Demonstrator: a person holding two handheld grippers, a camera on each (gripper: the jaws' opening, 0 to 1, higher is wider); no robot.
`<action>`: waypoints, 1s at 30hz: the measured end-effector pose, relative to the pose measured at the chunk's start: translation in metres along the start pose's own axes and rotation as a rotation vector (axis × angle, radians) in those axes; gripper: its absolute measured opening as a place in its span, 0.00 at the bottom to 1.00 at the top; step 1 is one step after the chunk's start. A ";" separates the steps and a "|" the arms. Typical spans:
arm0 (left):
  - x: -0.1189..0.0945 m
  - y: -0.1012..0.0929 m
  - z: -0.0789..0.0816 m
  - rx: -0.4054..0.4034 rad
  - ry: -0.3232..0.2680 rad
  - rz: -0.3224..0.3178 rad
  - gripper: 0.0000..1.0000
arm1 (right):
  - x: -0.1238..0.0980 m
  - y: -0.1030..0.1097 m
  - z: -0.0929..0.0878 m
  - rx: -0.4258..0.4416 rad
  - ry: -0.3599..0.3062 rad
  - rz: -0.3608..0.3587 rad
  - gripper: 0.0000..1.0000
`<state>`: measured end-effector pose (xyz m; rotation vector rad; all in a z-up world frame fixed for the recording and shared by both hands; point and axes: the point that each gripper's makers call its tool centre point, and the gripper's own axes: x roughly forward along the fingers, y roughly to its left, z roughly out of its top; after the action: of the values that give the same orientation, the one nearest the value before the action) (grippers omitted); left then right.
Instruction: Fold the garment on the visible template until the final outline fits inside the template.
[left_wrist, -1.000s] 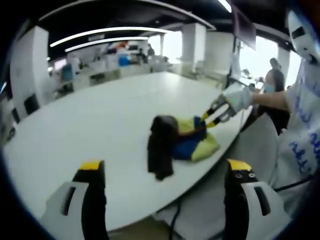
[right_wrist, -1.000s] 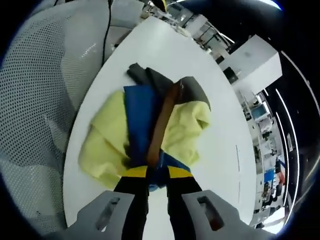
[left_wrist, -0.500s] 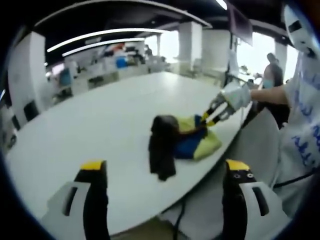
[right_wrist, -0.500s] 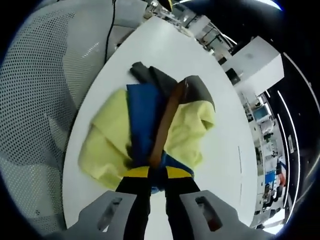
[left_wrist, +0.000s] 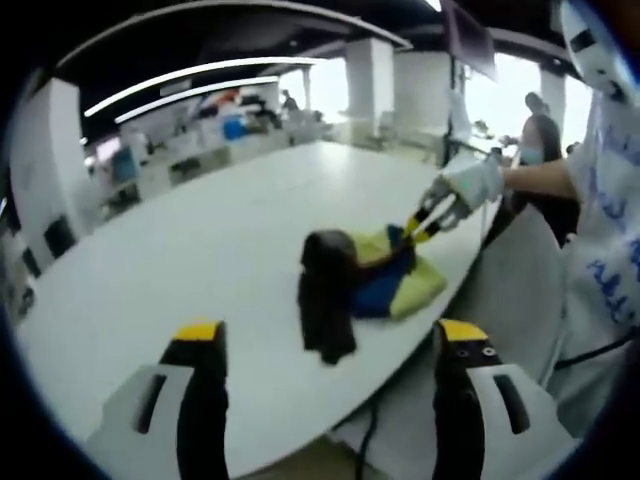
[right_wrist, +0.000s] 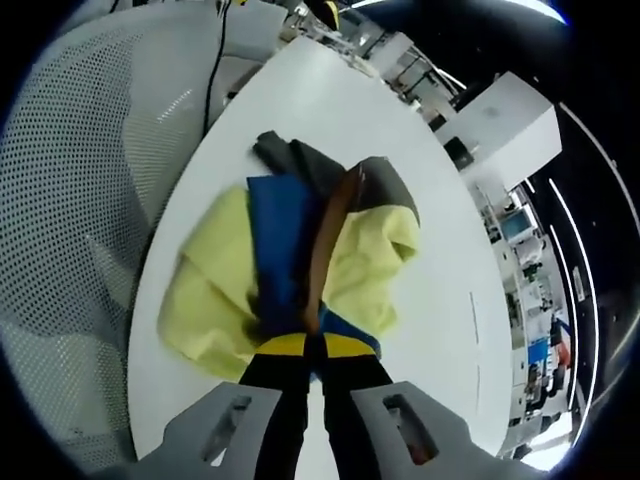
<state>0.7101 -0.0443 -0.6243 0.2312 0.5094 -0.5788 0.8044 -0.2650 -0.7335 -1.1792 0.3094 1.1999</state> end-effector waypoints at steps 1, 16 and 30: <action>0.001 0.001 0.002 0.010 -0.002 0.007 0.82 | -0.001 -0.001 0.001 0.003 -0.002 -0.003 0.04; 0.033 -0.004 0.027 0.224 -0.043 -0.035 0.71 | -0.020 -0.018 0.012 0.147 -0.078 -0.061 0.03; 0.067 -0.013 0.045 0.485 -0.094 -0.127 0.58 | -0.027 -0.024 0.016 0.208 -0.095 -0.086 0.03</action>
<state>0.7685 -0.1017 -0.6217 0.6324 0.2869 -0.8303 0.8078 -0.2642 -0.6938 -0.9432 0.3008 1.1166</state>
